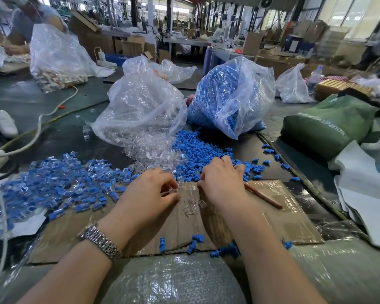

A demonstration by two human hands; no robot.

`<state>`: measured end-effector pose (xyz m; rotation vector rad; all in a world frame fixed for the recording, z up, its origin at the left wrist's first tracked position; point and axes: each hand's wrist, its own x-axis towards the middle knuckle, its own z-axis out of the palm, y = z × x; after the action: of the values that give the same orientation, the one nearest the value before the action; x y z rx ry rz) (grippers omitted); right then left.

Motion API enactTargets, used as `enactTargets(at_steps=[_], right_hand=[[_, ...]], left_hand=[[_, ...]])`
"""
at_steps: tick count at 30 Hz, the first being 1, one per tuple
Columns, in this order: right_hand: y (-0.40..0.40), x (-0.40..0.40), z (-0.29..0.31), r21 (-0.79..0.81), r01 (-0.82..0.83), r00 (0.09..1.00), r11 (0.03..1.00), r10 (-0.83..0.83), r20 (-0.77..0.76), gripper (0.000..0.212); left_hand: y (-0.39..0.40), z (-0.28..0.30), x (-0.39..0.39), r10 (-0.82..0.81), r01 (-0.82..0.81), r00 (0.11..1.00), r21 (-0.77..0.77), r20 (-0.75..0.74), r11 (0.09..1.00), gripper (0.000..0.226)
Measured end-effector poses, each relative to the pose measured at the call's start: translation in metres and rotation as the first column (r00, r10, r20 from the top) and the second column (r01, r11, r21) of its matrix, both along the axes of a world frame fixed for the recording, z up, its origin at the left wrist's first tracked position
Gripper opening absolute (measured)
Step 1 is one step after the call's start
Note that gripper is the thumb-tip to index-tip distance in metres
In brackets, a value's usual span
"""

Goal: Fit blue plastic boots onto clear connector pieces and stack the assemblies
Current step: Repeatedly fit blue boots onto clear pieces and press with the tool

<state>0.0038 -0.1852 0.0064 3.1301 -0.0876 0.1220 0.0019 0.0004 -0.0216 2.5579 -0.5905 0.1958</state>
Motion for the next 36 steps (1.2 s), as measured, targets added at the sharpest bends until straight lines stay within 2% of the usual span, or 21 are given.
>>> enactTargets(at_steps=[3, 11, 12, 14, 16, 18, 20, 22, 24, 28, 31, 33, 36], right_hand=[[0.001, 0.000, 0.000, 0.002, 0.005, 1.000, 1.000, -0.005, 0.011, 0.007], [-0.001, -0.003, -0.001, -0.034, -0.052, 0.996, 0.998, 0.055, 0.075, 0.017], [-0.001, -0.004, 0.000, 0.006, -0.064, 0.993, 0.998, 0.063, 0.095, 0.017], [-0.002, -0.007, 0.004, 0.220, -0.087, 0.988, 0.972, 0.056, 0.147, 0.017], [-0.002, -0.010, 0.007, 0.540, -0.114, 0.984, 0.834, 0.020, 0.176, 0.015], [0.001, -0.013, 0.010, 0.780, -0.175, 0.979, 0.601, 0.023, 0.201, 0.013], [0.003, -0.015, 0.012, 0.879, -0.262, 0.965, 0.397, 0.082, 0.251, 0.009], [0.006, -0.017, 0.012, 0.890, -0.328, 0.944, 0.316, 0.154, 0.293, 0.008], [0.009, -0.017, 0.009, 0.874, -0.358, 0.930, 0.330, 0.206, 0.303, 0.007], [0.014, -0.018, 0.004, 0.788, -0.395, 0.917, 0.472, 0.255, 0.307, 0.005], [0.014, -0.019, 0.003, 0.724, -0.431, 0.902, 0.539, 0.272, 0.335, 0.005], [0.012, -0.019, 0.005, 0.729, -0.436, 0.900, 0.528, 0.279, 0.335, 0.006], [0.006, -0.021, 0.009, 0.790, -0.431, 0.898, 0.436, 0.295, 0.327, 0.002]], left_hand=[[-0.001, 0.002, -0.001, 0.007, -0.008, 1.000, -0.045, -0.023, 0.999, 0.008], [0.000, 0.008, -0.006, 0.013, -0.015, 0.999, -0.053, -0.037, 0.999, 0.016], [0.000, 0.009, -0.006, 0.029, -0.033, 0.998, -0.091, -0.053, 0.995, 0.016], [0.001, 0.014, -0.006, 0.054, -0.117, 0.978, -0.314, -0.202, 0.942, 0.012], [0.005, 0.024, -0.007, -0.040, -0.269, 0.890, -0.594, -0.454, 0.758, 0.011], [0.007, 0.031, -0.008, -0.206, -0.407, 0.785, -0.737, -0.584, 0.539, 0.012], [0.007, 0.034, -0.008, -0.287, -0.457, 0.754, -0.785, -0.592, 0.418, 0.009], [0.005, 0.035, -0.009, -0.316, -0.478, 0.744, -0.800, -0.589, 0.364, 0.008], [0.004, 0.034, -0.008, -0.336, -0.485, 0.738, -0.806, -0.586, 0.340, 0.009], [0.006, 0.033, -0.008, -0.411, -0.460, 0.726, -0.833, -0.552, 0.306, 0.012], [0.006, 0.034, -0.010, -0.435, -0.440, 0.733, -0.852, -0.523, 0.283, 0.026], [0.008, 0.035, -0.011, -0.465, -0.411, 0.736, -0.870, -0.492, 0.271, 0.022], [0.010, 0.036, -0.012, -0.509, -0.378, 0.734, -0.893, -0.450, 0.244, 0.016]])
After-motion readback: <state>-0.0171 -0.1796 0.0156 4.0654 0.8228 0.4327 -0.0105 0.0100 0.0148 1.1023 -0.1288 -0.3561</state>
